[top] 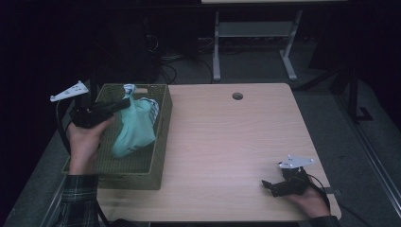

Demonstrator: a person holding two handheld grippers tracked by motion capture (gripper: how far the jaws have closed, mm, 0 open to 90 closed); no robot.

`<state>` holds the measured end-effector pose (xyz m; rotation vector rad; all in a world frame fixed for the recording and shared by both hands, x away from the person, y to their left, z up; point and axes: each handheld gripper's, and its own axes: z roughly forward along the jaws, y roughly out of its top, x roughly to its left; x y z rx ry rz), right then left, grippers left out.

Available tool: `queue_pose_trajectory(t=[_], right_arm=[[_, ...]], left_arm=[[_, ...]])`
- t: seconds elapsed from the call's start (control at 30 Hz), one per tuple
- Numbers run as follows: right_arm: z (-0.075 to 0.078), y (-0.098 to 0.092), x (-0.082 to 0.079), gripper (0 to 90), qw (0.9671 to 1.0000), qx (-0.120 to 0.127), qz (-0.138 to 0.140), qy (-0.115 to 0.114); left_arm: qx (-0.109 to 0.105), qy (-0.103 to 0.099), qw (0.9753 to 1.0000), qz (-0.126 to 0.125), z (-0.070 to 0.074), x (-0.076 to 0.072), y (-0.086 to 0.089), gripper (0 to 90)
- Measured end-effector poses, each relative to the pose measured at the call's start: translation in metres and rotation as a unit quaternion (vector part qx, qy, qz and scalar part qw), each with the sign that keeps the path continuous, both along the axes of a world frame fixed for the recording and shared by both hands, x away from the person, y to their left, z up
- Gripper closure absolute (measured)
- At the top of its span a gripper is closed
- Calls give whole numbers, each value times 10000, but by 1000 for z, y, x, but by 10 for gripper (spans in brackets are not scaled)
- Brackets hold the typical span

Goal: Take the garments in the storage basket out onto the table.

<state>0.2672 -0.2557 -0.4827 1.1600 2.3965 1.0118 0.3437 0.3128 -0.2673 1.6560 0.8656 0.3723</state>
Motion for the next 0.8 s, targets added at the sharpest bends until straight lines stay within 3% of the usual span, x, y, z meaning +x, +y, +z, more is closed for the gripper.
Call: queue_pose_trajectory(t=[0.4,0.8], right_arm=[[0,0,0,20,10000,-1,-1,0],[0,0,0,21,10000,2,-1,-1]], left_arm=[[-48,-317,9990,-303,27,-2,-29,848],[-138,-408,9965,-718,32,0,-64,848]])
